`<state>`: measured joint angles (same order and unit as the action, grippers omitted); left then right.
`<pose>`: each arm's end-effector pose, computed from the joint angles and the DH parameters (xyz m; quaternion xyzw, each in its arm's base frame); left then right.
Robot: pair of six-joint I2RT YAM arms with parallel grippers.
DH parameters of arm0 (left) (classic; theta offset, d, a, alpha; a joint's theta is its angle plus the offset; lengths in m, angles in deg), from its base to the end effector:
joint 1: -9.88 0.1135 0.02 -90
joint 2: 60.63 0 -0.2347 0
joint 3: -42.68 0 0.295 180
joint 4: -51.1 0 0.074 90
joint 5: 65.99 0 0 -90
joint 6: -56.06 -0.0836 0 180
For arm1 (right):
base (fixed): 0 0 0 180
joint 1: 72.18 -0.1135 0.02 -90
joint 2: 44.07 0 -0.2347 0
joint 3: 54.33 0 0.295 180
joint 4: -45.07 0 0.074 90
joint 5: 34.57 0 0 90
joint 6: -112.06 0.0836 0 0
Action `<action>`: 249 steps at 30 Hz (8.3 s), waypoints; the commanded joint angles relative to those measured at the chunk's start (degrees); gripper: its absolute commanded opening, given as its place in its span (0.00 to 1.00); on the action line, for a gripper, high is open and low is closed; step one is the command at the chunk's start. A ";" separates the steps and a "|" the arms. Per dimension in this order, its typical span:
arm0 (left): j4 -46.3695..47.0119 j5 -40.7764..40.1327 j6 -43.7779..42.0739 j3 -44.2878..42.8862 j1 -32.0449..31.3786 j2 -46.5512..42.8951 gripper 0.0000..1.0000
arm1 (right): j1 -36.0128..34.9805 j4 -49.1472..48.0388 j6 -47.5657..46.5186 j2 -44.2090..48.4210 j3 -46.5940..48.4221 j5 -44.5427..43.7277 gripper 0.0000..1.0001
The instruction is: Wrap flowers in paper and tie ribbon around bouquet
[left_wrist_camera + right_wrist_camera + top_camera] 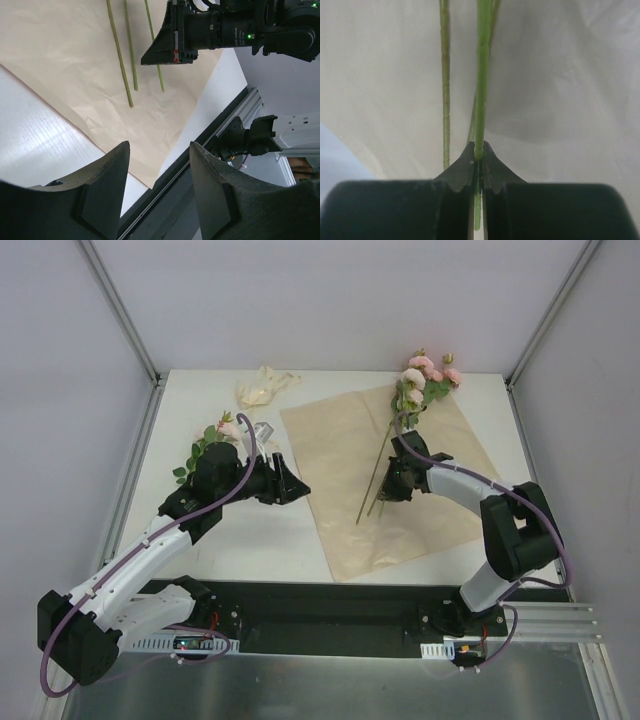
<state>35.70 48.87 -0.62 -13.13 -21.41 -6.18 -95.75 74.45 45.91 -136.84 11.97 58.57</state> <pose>0.2585 -0.1982 0.2751 0.1188 0.7720 -0.4646 0.4173 0.3500 0.1577 0.0861 -0.0057 0.9556 0.1420 0.2582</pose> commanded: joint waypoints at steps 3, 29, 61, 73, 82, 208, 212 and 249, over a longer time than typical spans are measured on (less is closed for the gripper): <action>-2.84 -1.92 -3.43 -1.01 0.17 -0.40 0.50 | -1.48 -2.88 2.51 -3.29 3.09 -2.78 0.01; -34.32 -41.30 -22.05 -10.14 37.62 12.15 0.78 | -3.85 0.81 -13.90 9.70 4.85 -0.07 0.67; -33.34 -42.60 -36.69 -32.57 38.06 50.24 0.04 | 0.90 -3.50 -19.38 17.72 0.54 16.90 0.71; -20.82 12.81 -3.44 -11.46 35.61 7.27 0.00 | -4.37 -1.03 -17.97 13.14 4.58 19.26 0.72; -20.56 -11.01 3.59 -3.45 22.06 -0.77 0.47 | -16.32 -7.10 -9.97 12.17 4.14 19.99 0.81; 1.20 2.47 10.11 -9.98 -1.43 15.87 0.71 | -13.54 -7.58 5.41 21.49 -5.53 -1.10 0.00; 0.50 5.37 4.92 -7.70 1.67 8.06 0.88 | -5.71 -2.10 4.19 19.66 -2.37 -8.47 0.00; -6.88 15.22 4.83 7.69 2.63 -9.90 0.87 | -1.21 4.49 1.10 -18.94 28.22 -26.52 0.26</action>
<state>31.72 62.58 6.99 -3.62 -19.36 -15.36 -96.85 75.20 46.55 -155.59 36.56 33.15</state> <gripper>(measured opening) 0.866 0.247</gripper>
